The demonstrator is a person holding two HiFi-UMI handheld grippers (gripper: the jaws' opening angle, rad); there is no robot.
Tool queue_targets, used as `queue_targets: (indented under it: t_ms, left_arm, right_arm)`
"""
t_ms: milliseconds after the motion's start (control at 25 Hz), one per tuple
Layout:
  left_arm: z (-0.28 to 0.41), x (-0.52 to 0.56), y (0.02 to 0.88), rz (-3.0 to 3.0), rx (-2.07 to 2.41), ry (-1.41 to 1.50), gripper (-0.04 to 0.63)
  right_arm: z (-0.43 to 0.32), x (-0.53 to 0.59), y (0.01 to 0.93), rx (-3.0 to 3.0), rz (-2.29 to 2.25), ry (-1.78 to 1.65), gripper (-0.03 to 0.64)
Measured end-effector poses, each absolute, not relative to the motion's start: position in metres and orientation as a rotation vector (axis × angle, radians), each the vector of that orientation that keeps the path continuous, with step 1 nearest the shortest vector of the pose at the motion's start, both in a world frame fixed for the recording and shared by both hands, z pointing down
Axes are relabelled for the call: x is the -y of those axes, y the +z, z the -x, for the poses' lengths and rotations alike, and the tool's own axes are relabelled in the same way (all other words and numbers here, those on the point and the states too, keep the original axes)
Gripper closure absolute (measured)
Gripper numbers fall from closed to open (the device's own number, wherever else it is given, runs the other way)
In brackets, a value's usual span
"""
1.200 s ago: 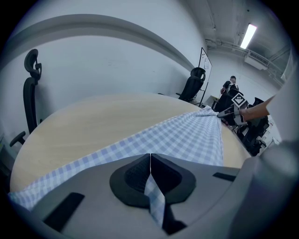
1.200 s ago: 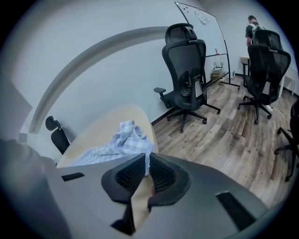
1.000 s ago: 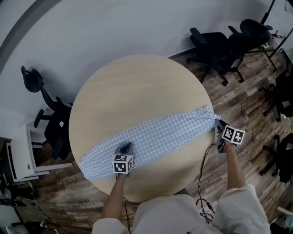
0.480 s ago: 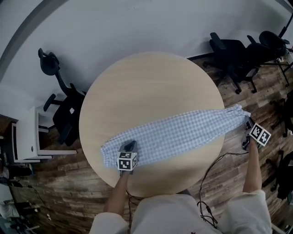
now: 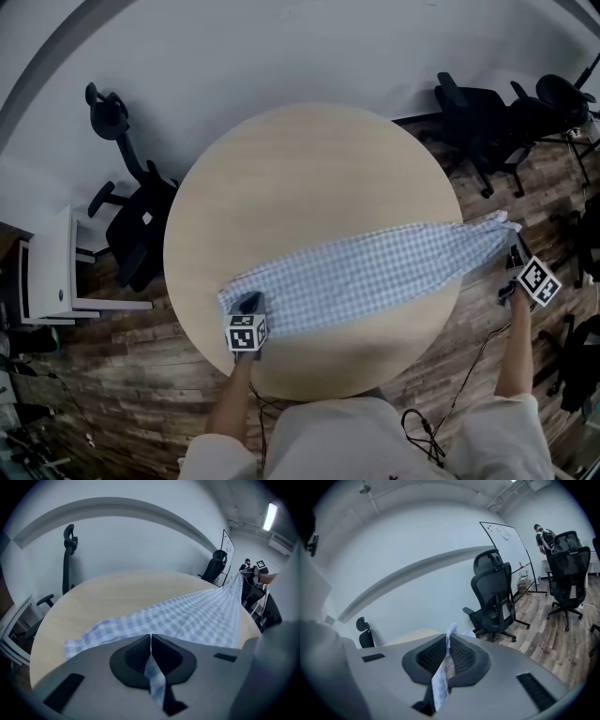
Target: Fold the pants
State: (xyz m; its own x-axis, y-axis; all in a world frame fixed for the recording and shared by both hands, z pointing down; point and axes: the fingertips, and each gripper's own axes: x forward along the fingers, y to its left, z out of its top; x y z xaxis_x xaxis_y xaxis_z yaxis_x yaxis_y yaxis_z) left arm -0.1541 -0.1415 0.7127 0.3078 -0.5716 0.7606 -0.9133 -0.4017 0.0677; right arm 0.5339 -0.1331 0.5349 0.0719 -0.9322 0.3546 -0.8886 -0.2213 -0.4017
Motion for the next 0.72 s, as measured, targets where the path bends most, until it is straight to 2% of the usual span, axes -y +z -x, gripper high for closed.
queue_targets:
  t_ms: [320, 720]
  left_arm:
    - [0.169, 0.132, 0.697, -2.169, 1.272, 0.782, 0.563]
    - [0.233, 0.114, 0.667, -2.218, 1.312, 0.623, 0.563]
  right_arm:
    - [-0.409, 0.151, 0.495, -2.069, 2.125, -0.785, 0.574]
    - [-0.191, 0.159, 0.479, -2.293, 1.842, -0.802, 0.574]
